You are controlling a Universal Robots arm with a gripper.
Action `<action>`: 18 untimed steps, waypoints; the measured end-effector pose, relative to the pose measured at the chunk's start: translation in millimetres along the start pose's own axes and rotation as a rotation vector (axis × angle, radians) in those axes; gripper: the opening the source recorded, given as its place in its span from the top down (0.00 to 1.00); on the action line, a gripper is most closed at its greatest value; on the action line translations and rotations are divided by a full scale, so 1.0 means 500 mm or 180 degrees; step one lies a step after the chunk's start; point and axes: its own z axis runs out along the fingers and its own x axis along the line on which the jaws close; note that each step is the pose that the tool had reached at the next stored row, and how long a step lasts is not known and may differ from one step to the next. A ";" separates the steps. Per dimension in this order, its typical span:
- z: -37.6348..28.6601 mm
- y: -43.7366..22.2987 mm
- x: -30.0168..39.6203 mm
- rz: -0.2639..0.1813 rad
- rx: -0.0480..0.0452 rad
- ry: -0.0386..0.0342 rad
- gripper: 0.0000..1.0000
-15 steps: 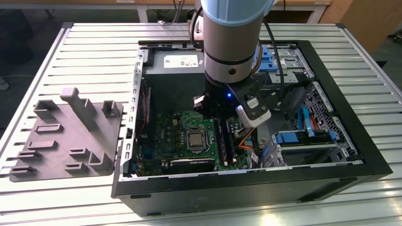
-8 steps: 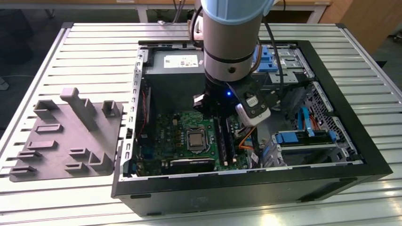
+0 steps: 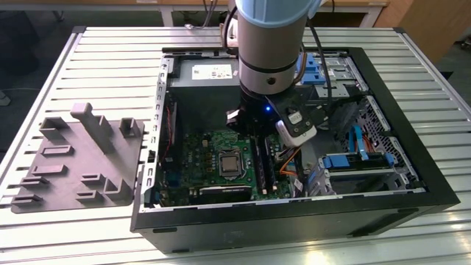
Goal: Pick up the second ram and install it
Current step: 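Press down the second ram until it locks into place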
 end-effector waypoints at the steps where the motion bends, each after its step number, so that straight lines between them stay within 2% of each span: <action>1: 0.000 0.001 0.000 0.0000 0.0000 0.0000 0.89; 18: 0.006 0.040 0.002 0.0000 0.0000 0.0000 0.89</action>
